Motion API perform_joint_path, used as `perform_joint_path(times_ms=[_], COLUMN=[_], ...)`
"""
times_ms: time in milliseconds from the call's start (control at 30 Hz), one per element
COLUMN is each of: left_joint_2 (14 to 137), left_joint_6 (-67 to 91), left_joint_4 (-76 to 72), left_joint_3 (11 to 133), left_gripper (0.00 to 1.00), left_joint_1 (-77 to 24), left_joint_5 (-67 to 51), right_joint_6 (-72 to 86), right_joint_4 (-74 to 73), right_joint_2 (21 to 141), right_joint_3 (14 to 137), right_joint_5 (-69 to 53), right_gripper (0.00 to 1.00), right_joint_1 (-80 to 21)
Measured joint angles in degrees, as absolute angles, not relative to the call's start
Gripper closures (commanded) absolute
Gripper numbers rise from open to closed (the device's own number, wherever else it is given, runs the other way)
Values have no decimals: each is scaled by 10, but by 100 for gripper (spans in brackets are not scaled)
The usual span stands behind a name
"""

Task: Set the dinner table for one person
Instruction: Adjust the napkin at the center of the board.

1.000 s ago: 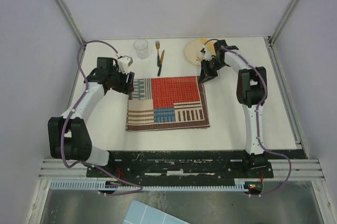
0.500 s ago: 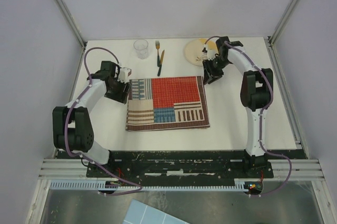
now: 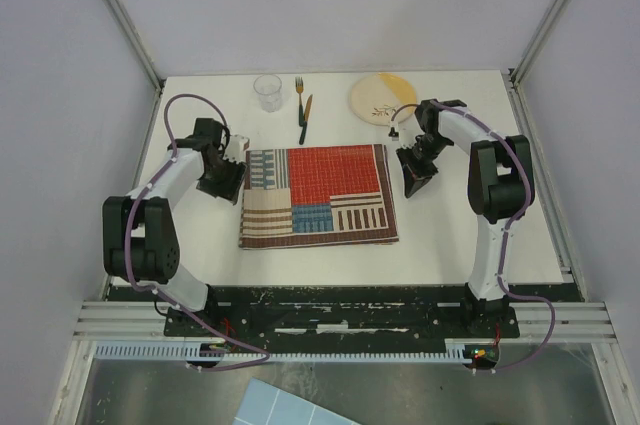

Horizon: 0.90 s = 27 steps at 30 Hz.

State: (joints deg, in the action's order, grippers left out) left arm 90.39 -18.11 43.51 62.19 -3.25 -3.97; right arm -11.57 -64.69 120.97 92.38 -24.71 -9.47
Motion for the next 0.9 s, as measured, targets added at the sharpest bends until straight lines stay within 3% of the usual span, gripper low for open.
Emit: perform_joint_path(times_ms=[400,533,800,900], left_joint_2=[952,956,977,985], left_joint_6=[-181,-181,-180,-180], left_joint_4=[449,456,467,468], left_joint_3=[643,644,647,648], left_gripper=[43,55,94,97], left_joint_1=[-32,-32,-32,-32], left_joint_5=[-20,-17,-16,-18], right_joint_6=[-122,-121,-118,-116], right_joint_4=[-649,-642,-632,-628], right_joint_2=[1185,1185,1185,1185], right_joint_3=[852,831,820,820], right_joint_5=[-238,-239,-249,-252], right_gripper=[98,98,98,98], right_joint_1=[-95,-96,-113,-122])
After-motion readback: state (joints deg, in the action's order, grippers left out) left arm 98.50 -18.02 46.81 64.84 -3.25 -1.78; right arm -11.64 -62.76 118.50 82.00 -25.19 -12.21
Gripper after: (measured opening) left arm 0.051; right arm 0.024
